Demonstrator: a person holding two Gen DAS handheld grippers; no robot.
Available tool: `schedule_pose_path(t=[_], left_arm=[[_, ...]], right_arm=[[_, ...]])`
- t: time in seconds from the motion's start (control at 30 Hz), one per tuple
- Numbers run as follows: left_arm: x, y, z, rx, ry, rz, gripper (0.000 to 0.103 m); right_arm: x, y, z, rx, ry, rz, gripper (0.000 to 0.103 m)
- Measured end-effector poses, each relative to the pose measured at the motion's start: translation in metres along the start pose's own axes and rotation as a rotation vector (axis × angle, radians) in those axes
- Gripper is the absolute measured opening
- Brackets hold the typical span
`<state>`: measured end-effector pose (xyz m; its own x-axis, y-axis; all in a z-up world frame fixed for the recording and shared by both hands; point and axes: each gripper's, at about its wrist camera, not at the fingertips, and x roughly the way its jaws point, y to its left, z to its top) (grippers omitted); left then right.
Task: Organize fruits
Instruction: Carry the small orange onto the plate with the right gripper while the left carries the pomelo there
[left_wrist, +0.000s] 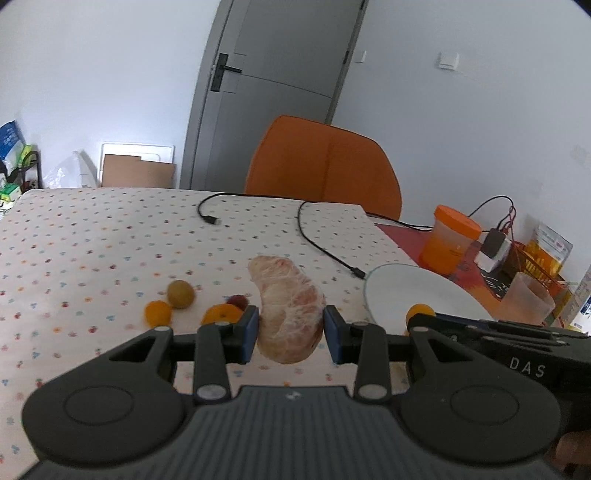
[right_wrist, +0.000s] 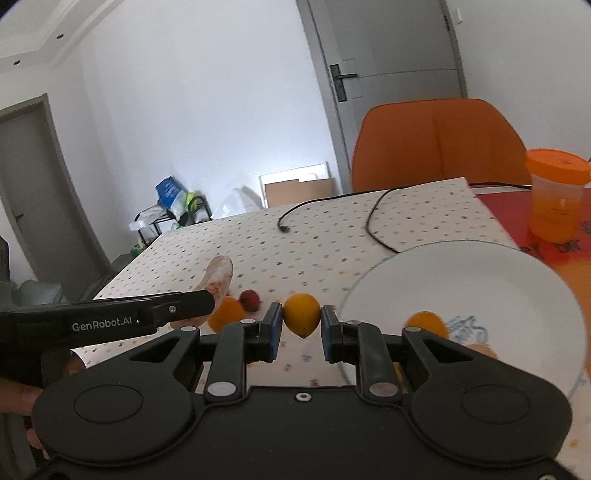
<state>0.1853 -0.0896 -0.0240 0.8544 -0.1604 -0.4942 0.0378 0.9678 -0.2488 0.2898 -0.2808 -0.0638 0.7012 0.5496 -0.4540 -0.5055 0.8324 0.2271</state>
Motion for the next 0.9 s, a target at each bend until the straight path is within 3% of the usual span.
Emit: schedule_pose_path(t=[0.9], left_arm=[[0.047, -0.079, 0.002, 0.158, 0.055, -0.127, 0.036]], right_arm=[[-0.041, -0.085, -0.015, 0.129, -0.063, -0.185, 0.021]])
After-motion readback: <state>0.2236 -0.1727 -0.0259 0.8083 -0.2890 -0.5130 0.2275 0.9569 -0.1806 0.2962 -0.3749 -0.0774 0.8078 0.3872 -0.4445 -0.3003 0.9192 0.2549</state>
